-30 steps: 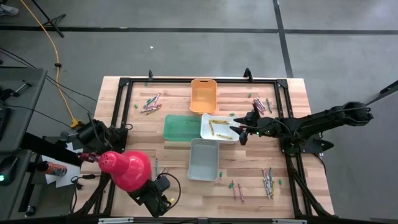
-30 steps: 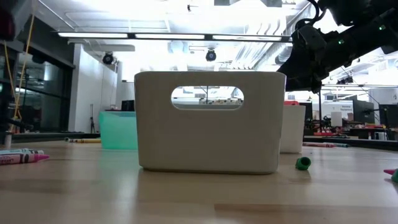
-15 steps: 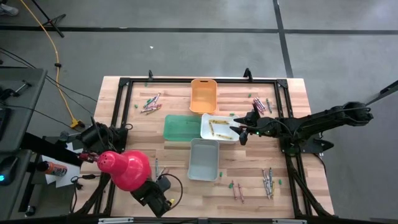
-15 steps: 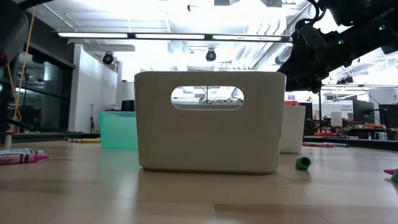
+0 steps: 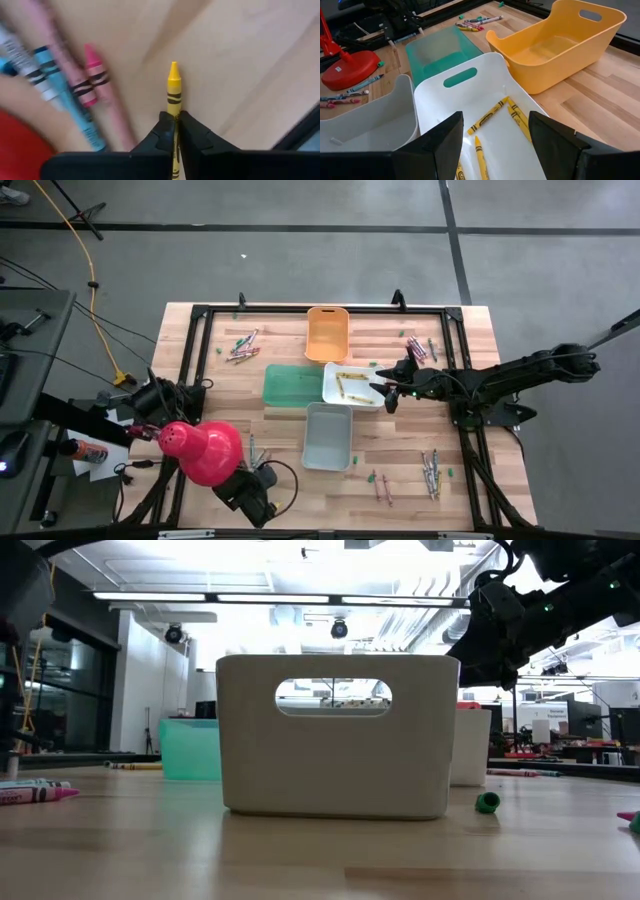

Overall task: Sort crayons
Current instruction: Put the yellow crayon into the white bin

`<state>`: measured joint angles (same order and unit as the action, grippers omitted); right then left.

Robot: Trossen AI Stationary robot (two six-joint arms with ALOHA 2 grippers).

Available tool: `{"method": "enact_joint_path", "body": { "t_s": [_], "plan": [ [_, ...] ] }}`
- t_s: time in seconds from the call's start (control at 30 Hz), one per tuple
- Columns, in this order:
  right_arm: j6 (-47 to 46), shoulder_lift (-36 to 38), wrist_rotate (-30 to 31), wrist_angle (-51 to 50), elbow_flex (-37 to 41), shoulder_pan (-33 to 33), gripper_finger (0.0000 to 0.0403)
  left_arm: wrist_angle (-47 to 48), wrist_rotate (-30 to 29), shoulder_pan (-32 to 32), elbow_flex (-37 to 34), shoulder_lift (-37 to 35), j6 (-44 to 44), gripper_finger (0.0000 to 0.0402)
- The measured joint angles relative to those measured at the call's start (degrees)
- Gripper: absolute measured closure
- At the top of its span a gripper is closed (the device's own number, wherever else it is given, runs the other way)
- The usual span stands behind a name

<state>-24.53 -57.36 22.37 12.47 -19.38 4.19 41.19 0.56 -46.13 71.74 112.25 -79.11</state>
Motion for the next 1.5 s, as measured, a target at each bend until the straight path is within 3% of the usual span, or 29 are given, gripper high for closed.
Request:
{"method": "enact_joint_path", "body": {
  "t_s": [0.27, 0.47, 0.77, 1.07, 1.3, 1.5],
  "plan": [
    [0.0, 0.0, 0.0, -0.2, 0.0, 0.0, 0.0183, -0.6, -1.9, 2.1, 5.2, 0.2, 11.0, 0.0401],
    [0.0, 0.0, 0.0, -0.3, 0.0, 0.0, 0.0183, 8.0, -6.8, 4.2, 8.2, 0.3, 21.9, 0.0401],
    [0.0, 0.0, 0.0, -0.6, 0.0, 0.0, 0.0183, 23.7, -27.7, 9.7, 8.4, -3.6, 35.2, 0.0401],
    [0.0, 0.0, 0.0, -0.7, 0.0, 0.0, 0.0183, 21.5, -43.1, 17.2, 4.0, -5.1, 46.8, 0.0401],
    [0.0, 0.0, 0.0, -1.3, 0.0, 0.0, 0.0183, 17.7, -51.2, 23.2, -3.0, -5.2, 52.2, 0.0401],
    [-0.1, 0.0, 0.0, -2.3, 0.0, 0.0, 0.0183, 10.6, -58.3, 26.7, -8.7, -12.4, 51.7, 0.0401]
  ]
}}
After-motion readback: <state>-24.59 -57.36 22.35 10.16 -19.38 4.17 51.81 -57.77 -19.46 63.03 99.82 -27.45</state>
